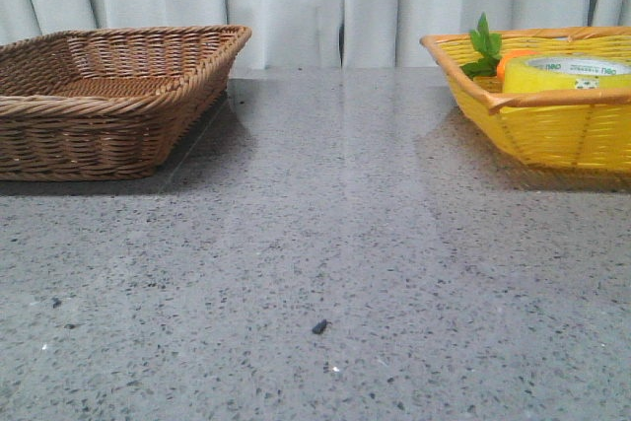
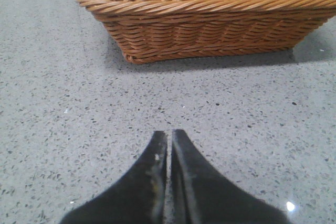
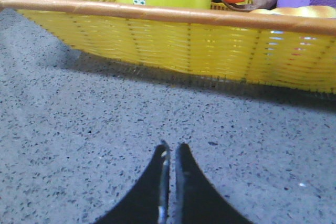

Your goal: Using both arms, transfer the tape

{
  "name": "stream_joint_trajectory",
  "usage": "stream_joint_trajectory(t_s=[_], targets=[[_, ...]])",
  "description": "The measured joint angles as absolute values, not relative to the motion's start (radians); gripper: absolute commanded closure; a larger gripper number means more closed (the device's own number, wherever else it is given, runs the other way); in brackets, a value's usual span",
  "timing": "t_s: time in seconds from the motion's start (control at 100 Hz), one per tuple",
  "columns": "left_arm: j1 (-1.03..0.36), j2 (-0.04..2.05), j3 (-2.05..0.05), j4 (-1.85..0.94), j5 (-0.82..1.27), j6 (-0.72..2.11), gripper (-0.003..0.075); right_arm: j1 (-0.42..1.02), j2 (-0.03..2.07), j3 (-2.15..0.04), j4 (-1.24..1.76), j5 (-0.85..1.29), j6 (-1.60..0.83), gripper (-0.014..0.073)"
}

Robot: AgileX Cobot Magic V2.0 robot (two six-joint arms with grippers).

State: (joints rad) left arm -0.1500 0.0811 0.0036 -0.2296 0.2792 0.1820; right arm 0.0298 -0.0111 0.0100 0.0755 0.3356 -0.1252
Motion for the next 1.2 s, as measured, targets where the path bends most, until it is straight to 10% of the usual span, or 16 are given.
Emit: stream_joint_trajectory(t_s=[1.2], targets=[[-0.15,-0.006,0.004,-0.23,0.279,0.182,0.0741,0.03,-0.011,0.01,0.075,0.336,-0.125,0.066]])
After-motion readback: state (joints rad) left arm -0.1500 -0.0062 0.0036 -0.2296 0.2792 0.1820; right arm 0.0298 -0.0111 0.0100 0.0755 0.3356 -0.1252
